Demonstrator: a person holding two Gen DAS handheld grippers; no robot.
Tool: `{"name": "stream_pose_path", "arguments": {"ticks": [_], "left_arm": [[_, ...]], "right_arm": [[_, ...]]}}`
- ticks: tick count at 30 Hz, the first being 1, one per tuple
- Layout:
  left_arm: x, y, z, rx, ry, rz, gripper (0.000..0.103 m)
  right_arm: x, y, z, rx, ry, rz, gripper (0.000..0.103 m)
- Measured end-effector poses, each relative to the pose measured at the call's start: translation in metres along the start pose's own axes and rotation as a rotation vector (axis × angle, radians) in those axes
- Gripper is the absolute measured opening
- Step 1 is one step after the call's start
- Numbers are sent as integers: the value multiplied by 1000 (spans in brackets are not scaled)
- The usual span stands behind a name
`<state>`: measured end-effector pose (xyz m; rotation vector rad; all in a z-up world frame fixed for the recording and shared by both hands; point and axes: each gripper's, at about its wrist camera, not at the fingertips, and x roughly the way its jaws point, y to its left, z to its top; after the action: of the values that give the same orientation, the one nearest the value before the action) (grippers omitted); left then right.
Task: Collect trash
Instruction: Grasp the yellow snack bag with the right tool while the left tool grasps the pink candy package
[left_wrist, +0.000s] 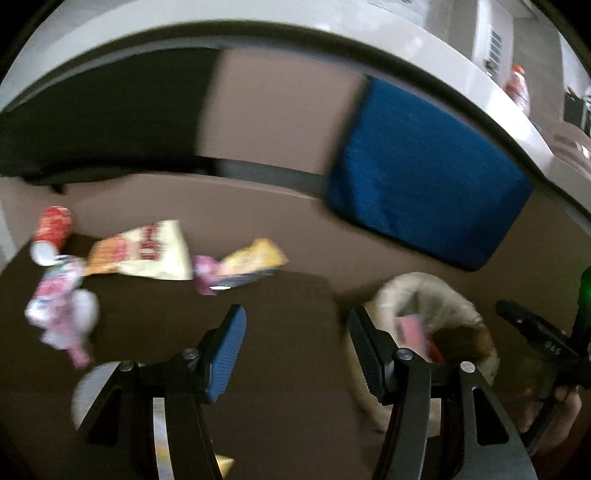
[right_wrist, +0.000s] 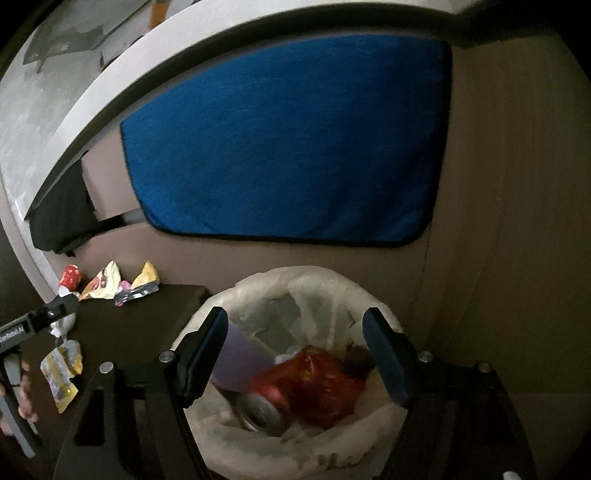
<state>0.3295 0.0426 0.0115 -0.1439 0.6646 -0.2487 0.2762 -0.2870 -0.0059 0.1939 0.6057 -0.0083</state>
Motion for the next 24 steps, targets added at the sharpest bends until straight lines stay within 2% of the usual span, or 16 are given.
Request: {"name": "stream_pose_path", "arguments": {"ticks": [5, 10, 16, 18, 20, 24], "left_arm": [[-38, 61, -3, -59, -42, 103, 59], [-73, 124, -15, -181, -69, 180, 59], [-80, 169, -40, -272, -21, 186, 59], [-78, 179, -47, -301, 1, 169, 59], [-79, 188, -53, -317, 4, 168, 59], [-86, 198, -61, -305, -9, 179, 59]], "right_arm": [[-8, 32, 2, -25, -35, 56, 73], [-8, 80, -1, -84, -41, 127, 73], [1, 137, -16, -186, 14, 200, 73], [3, 155, -22, -207, 36, 252, 73], [6, 174, -31, -229, 75, 340, 73], [14, 218, -50, -307, 143, 429, 73]]}}
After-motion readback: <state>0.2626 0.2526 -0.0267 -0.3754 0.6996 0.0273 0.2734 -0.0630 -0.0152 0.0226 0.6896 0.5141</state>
